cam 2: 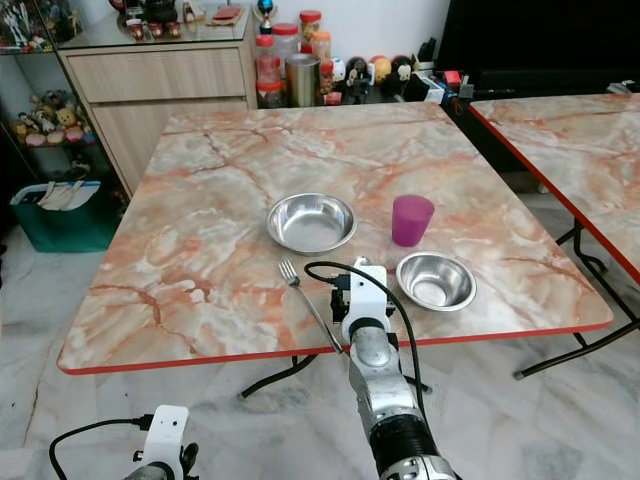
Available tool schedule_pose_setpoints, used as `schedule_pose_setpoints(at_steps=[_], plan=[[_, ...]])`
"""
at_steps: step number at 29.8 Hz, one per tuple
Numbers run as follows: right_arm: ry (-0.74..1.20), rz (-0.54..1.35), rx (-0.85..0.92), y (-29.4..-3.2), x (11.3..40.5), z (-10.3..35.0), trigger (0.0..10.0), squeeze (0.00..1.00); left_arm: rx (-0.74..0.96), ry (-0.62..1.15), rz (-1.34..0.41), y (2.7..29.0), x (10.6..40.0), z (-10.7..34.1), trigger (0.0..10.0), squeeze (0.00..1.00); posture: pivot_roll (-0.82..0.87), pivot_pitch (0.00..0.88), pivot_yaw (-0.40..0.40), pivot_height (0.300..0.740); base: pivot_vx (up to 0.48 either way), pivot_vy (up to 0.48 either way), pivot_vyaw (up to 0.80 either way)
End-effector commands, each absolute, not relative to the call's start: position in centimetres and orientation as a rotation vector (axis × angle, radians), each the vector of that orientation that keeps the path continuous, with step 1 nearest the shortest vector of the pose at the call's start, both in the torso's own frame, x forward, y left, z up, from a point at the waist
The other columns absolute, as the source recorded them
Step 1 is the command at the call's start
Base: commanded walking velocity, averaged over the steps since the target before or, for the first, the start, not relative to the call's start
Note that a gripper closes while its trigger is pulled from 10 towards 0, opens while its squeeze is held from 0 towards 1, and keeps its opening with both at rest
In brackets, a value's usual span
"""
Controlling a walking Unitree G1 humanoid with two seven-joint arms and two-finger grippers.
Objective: Setting the table
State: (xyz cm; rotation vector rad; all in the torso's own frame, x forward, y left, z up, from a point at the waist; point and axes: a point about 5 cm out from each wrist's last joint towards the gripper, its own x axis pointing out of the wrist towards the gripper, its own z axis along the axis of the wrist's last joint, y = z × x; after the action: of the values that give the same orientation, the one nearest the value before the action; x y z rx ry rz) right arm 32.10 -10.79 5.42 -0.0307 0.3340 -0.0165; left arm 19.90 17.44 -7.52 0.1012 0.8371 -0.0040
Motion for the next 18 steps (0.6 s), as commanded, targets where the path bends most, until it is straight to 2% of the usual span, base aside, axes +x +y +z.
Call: schedule_pose_setpoints(at_steps=[1,18], plan=[[0.338,-0.015,-0.017,-10.62,32.48,5.68,10.0,0.00,0.115,0.851,-0.010,17.55,19.87,-7.58,10.0,0.00,-0.07,0.000,0.009,0.740,0.000,0.000,0.00],[0.369,-0.026,-0.004,-10.24,33.06,5.44,10.0,0.00,0.106,0.860,-0.024,17.25,19.83,-7.65,10.0,0.00,-0.07,0.000,0.009,0.740,0.000,0.000,0.00]])
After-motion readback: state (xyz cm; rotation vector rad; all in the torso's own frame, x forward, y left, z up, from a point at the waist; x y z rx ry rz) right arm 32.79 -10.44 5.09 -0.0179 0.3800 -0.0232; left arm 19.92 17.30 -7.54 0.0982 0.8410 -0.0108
